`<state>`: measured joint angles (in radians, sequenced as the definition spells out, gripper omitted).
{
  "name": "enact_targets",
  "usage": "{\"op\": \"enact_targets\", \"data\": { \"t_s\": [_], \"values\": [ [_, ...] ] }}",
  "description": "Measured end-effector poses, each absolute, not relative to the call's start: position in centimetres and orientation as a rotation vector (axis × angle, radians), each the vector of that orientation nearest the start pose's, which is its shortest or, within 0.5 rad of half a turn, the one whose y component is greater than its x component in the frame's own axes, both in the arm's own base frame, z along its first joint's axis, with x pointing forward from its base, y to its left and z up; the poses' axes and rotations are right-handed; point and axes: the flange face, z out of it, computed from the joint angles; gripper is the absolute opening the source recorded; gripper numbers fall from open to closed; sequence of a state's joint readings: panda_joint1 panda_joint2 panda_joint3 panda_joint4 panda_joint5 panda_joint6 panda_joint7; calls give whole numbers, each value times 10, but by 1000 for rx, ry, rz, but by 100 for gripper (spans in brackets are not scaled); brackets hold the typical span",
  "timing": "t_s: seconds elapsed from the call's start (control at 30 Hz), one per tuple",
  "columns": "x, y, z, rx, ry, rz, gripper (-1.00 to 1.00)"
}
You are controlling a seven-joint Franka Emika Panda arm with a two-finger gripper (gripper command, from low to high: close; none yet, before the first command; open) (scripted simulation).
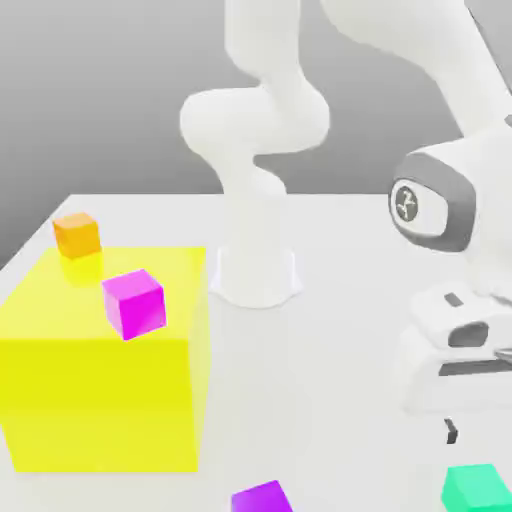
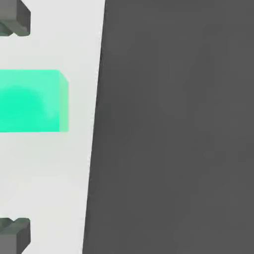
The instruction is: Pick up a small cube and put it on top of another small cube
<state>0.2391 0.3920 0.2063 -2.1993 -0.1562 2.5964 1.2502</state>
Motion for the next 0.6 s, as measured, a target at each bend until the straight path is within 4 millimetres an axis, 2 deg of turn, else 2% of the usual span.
{"op": "enact_targets", "data": {
  "t_s": [0.13,0.17,0.37,0.43,0.53,0.57,0.6],
  "values": [
    [498,249,145,-2958,1056,-1,0],
    [497,249,136,-2959,1055,0,-100],
    [497,249,132,-2958,1054,-1,-100],
    [498,249,148,-2958,1055,-1,-100],
    [498,250,189,-2954,1053,-1,-100],
    [504,253,204,-2929,1052,-9,-100],
    [511,246,219,-2900,1081,-18,-100]
  ]
}}
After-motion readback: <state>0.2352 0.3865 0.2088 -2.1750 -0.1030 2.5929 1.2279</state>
